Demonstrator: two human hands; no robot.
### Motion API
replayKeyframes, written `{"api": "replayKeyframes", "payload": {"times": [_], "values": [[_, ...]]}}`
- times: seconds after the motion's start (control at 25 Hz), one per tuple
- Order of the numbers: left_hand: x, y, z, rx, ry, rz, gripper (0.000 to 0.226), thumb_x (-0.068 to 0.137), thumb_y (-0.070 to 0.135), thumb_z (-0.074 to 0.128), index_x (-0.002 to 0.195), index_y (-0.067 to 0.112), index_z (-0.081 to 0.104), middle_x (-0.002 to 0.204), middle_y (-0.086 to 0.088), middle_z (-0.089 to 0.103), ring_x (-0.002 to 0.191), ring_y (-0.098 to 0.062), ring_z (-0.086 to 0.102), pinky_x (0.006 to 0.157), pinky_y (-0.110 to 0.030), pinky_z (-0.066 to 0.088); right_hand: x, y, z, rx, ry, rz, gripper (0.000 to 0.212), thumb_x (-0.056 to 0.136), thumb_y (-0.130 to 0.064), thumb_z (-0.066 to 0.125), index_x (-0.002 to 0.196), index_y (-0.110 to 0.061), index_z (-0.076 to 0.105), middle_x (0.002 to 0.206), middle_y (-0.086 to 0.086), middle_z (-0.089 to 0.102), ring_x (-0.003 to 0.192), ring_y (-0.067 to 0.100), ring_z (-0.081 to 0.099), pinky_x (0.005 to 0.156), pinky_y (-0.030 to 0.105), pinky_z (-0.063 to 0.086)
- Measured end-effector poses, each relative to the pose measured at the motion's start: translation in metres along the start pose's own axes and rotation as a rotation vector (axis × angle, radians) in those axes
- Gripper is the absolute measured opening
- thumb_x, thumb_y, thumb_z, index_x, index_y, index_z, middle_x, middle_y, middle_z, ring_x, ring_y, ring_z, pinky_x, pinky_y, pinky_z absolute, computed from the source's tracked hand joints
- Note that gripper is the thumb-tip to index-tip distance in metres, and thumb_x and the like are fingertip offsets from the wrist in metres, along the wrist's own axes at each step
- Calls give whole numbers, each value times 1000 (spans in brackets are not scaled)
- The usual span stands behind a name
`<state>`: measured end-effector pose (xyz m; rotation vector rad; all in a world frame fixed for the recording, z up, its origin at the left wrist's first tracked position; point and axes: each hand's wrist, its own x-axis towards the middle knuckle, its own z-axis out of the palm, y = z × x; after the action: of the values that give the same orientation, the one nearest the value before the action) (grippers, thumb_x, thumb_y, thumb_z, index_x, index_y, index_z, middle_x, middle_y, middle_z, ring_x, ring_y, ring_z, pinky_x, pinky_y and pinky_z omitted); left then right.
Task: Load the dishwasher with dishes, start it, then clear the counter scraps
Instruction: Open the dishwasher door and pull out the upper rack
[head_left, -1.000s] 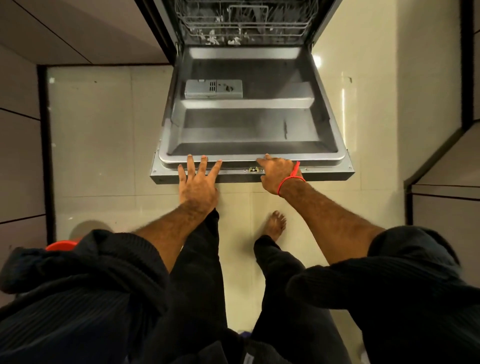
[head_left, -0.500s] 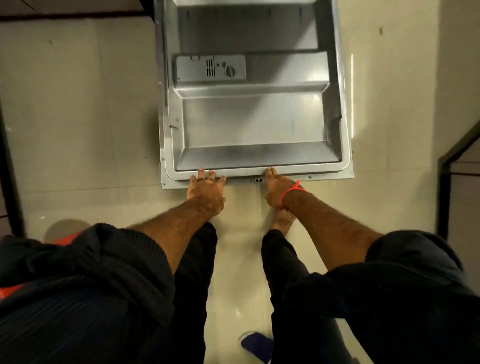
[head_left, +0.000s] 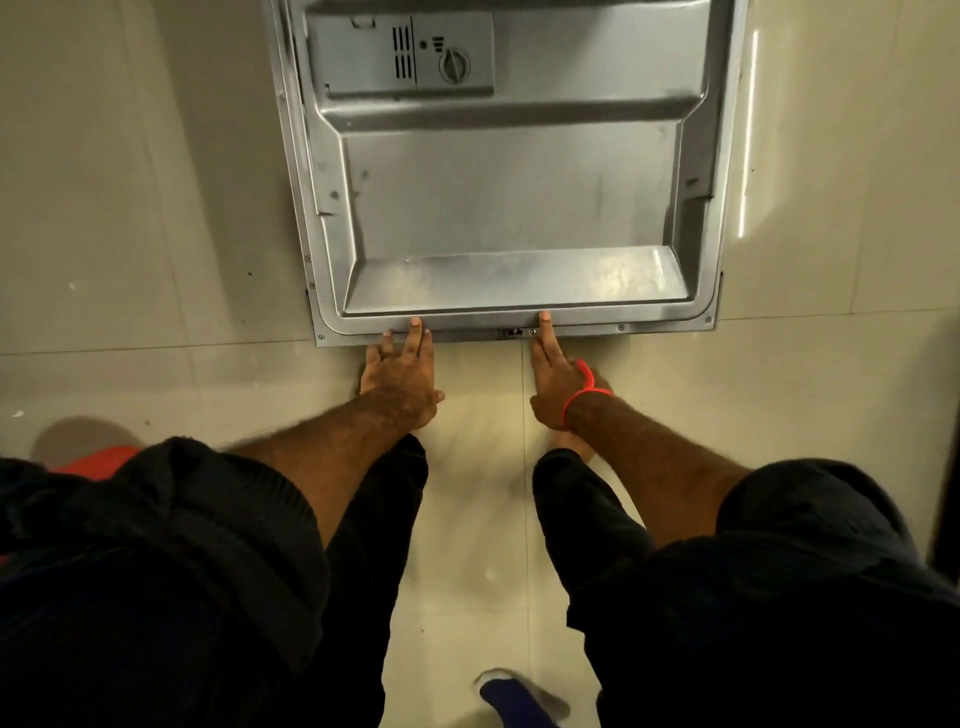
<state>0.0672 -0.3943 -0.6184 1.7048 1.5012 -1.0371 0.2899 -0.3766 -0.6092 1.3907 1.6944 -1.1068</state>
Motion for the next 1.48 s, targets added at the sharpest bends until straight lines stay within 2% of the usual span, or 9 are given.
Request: {"api": "replayKeyframes", "payload": {"times": [0.12, 0.4, 0.8, 0.92, 1.0, 1.12, 1.28, 1.4, 1.48], "values": [[-10, -1, 1, -93, 19, -52, 104, 91, 53, 64, 161, 18, -4, 167, 0, -20, 154, -39, 0, 123, -52, 14, -8, 3, -12, 84, 27, -65, 85, 89, -16, 56, 158, -19, 5, 158, -2, -35, 133, 36, 45, 110, 40, 40], [-48, -4, -82, -235, 240, 99, 83, 99, 37, 57, 161, 18, 6, 168, -4, -18, 155, -34, -7, 123, -57, 13, -31, 0, -98, 242, 133, -106, 72, 93, -14, 52, 156, -21, 19, 166, 5, 8, 143, 32, 35, 116, 40, 30], [-37, -37, -294, -487, 613, 81, 74, 100, 43, 51, 161, 29, 11, 167, 0, -19, 155, -31, 5, 119, -63, 18, -46, -12, -329, 317, 509, -273, 60, 98, -23, 54, 153, -24, 31, 150, 10, 44, 132, 31, 49, 111, 40, 39], [-10, -68, -359, -602, 758, 87, 73, 96, 59, 37, 160, 29, 18, 168, 0, -11, 152, -35, 14, 120, -62, 14, -16, -25, -402, 508, 645, -309, 59, 95, -27, 61, 149, -24, 38, 144, 11, 51, 129, 29, 51, 108, 45, 42], [12, -90, -398, -660, 833, 68, 68, 99, 50, 47, 158, 27, 22, 169, -2, -3, 151, -34, 17, 121, -59, 15, 0, -38, -445, 744, 698, -299, 61, 92, -34, 66, 147, -23, 41, 141, 8, 53, 127, 25, 52, 109, 45, 43], [29, -113, -458, -1067, 904, 153, 67, 97, 53, 56, 153, 27, 33, 160, -1, 30, 139, -20, 39, 115, -45, 36, 8, -59, -503, 1291, 661, -353, 81, 81, -56, 71, 147, -23, 39, 135, -3, 58, 127, 19, 53, 111, 46, 40], [28, -123, -548, -1926, 708, 222, 102, 69, 85, 52, 154, 35, 29, 145, 2, 50, 118, -20, 60, 84, -43, 58, 3, -71, -588, 1695, 556, -455, 120, 60, -86, 63, 156, -28, 21, 156, 4, 38, 140, 24, 40, 111, 47, 38], [17, -127, -607, -2236, 609, 349, 117, 54, 93, 58, 154, 40, 29, 150, -5, 46, 117, -26, 61, 78, -54, 61, -1, -78, -643, 1828, 487, -533, 106, 56, -91, 60, 137, -23, 57, 128, 4, 67, 119, 24, 63, 92, 47, 52], [9, -127, -636, -2327, 558, 420, 113, 59, 91, 60, 153, 37, 31, 144, -9, 51, 118, -30, 61, 82, -60, 58, 2, -86, -665, 1877, 485, -488, 95, 57, -87, 64, 129, -24, 63, 123, 7, 70, 111, 31, 67, 93, 58, 49]]}}
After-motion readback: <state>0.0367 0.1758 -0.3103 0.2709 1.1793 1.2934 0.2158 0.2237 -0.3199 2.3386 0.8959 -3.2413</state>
